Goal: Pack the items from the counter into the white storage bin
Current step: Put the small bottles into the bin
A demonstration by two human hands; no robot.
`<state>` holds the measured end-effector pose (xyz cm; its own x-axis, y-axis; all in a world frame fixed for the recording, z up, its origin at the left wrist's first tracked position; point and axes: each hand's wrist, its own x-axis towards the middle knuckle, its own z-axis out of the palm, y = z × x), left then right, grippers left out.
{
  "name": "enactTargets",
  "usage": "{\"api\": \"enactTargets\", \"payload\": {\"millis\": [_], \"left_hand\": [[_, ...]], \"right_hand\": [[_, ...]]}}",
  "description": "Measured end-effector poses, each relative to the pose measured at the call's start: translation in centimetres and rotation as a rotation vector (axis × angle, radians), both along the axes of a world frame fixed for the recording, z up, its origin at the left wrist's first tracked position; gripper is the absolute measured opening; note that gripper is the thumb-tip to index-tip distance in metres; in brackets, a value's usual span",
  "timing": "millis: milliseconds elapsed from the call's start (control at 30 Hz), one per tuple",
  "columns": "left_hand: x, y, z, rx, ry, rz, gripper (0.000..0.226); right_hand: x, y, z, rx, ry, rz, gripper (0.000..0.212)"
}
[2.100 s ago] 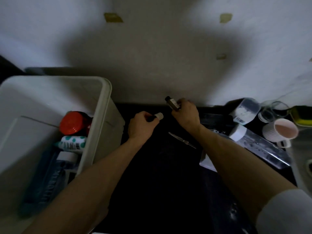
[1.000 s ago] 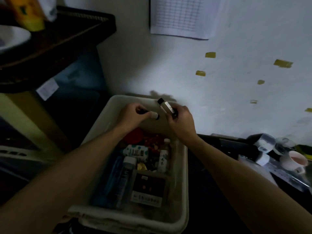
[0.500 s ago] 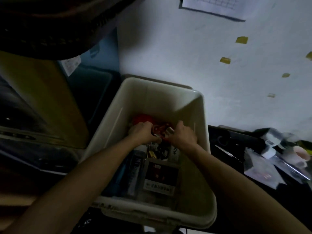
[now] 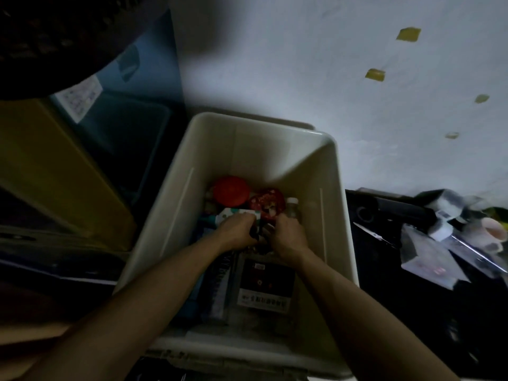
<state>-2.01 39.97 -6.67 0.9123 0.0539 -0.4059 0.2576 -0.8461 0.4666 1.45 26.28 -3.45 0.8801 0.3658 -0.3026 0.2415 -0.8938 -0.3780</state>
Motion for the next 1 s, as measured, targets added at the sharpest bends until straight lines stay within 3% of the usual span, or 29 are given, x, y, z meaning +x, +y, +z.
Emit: {"api": "enactTargets", "payload": {"millis": [67, 167, 300, 367, 567, 700, 900, 1000], "left_hand": [[-0.1, 0.0, -0.3, -0.003, 0.041, -0.021, 0.028], [-0.3, 0.1, -0.5, -0.023, 0.044, -0.081, 0.014], [-0.3, 0.2, -0.8, 0.048, 0.058, -0.131, 0.014], [-0.2, 0.1, -0.7, 0.108, 0.082, -0.127, 0.016], [0.2, 0.2, 1.5, 0.222, -0.284, -0.1, 0.017], [1.5, -0.5, 4.3, 0.192, -0.418, -0.014, 0.032], [4.0, -2.1, 8.6, 0.132, -0.627, 0.049, 0.034], [5.8, -3.3, 10.1, 0.071, -0.71, 0.069, 0.03]], "right_hand": [[0.0, 0.1, -0.4, 0.01, -0.002, -0.031, 0.032], [-0.1, 0.1, -0.6, 0.003, 0.025, -0.055, 0.029], [-0.2, -0.2, -0.7, 0.031, 0.049, -0.021, 0.053], [-0.1, -0.3, -0.3, -0.08, 0.048, 0.032, 0.036], [0.6, -0.3, 2.5, -0.153, -0.03, 0.128, 0.013], [1.4, -0.2, 5.0, -0.166, -0.196, 0.179, 0.013], [3.5, -2.3, 8.8, -0.088, -0.478, 0.277, 0.024], [4.9, -4.2, 10.4, -0.091, -0.639, 0.257, 0.02]]}}
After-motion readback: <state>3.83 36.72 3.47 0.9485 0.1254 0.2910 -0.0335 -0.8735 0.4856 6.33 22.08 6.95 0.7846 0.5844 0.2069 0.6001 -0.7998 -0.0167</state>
